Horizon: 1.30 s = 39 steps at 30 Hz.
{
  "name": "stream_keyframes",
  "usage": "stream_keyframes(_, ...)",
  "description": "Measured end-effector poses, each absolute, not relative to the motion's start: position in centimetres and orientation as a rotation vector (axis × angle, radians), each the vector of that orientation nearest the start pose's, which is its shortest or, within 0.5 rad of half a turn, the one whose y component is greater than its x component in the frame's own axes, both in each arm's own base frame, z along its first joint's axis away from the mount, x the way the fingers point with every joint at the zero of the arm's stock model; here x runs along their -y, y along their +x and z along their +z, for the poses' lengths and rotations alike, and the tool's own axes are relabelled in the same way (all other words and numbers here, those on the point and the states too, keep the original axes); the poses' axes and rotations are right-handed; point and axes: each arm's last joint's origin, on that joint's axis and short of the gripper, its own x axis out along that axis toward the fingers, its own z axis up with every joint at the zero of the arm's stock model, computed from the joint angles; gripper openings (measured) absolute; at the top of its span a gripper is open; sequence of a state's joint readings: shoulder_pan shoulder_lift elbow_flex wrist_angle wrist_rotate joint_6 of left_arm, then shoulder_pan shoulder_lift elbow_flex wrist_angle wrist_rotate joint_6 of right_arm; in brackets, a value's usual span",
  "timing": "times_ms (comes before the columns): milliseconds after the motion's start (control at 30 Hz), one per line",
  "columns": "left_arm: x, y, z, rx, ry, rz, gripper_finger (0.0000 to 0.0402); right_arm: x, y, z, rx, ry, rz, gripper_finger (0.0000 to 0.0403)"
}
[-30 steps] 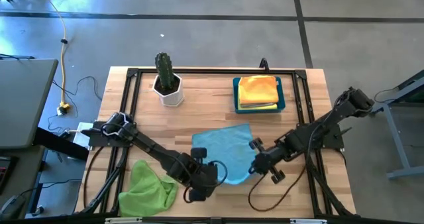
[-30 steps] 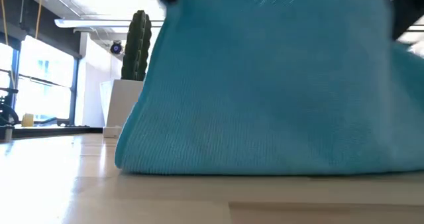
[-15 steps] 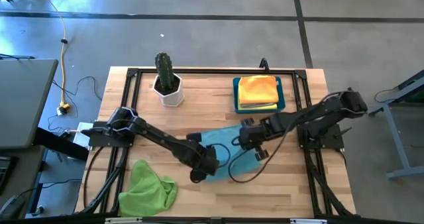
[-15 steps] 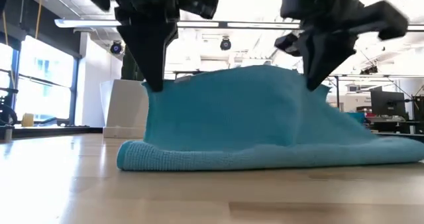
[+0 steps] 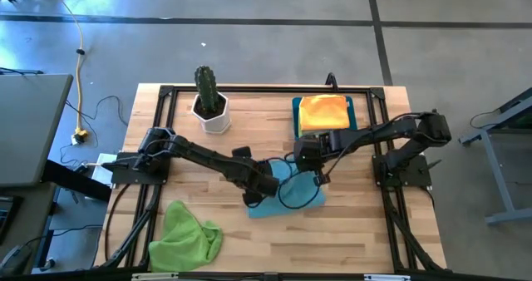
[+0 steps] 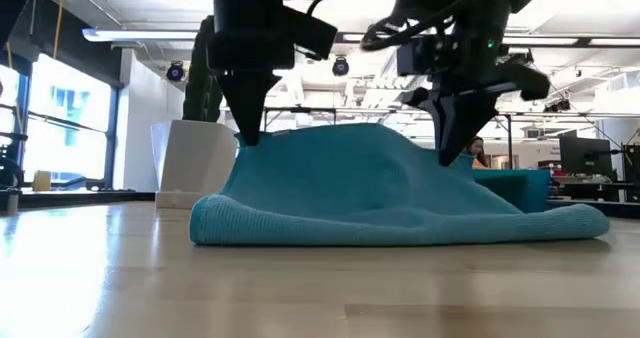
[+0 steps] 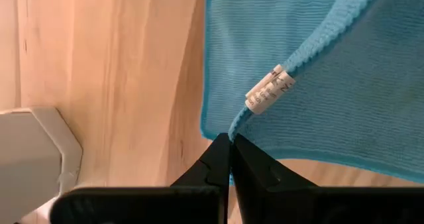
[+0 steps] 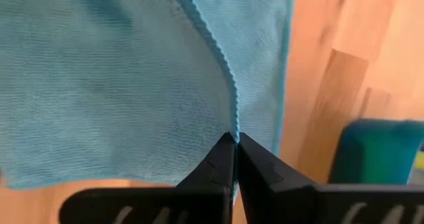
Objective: Fold microfiber towels
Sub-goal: Fold the blue microfiber cloth
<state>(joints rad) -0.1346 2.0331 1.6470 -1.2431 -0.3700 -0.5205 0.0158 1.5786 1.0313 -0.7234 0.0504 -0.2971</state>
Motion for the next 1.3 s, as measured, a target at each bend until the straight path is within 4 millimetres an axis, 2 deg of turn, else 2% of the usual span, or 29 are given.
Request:
stream_keyframes(167,2.9,38.2,20.8,-1.478,-0.068,0.57,0.0003,1.0,29.3,19.3,-1.288,-0.303,0.151,0.0)
stream_keyframes(333,2.5,38.2,20.8,-1.462,-0.106,0.609,0.0003,1.9,29.7,18.6,-1.294,-0.298,0.156,0.0)
stream_keyframes(733,2.5,38.2,20.8,-1.471,-0.117,0.615,0.0003,2.2,30.1,18.0,-1.288,-0.265,0.179,0.0003)
stream_keyframes(867,2.6,38.1,20.8,-1.461,-0.126,0.633,0.0003,2.3,30.1,18.0,-1.293,-0.279,0.16,0.0031)
stream_keyframes(1033,2.1,37.8,20.9,-1.438,-0.206,0.771,0.0011,2.6,29.8,18.0,-1.34,-0.348,0.072,0.0084)
stream_keyframes(1167,1.4,37.5,20.8,-1.461,-0.253,0.838,0.004,2.6,29.5,18.0,-1.379,-0.323,0.02,0.0111)
stream_keyframes(1300,1.1,37.3,20.7,-1.495,-0.279,0.839,0.0079,2.5,29.3,17.9,-1.394,-0.274,0.009,0.0117)
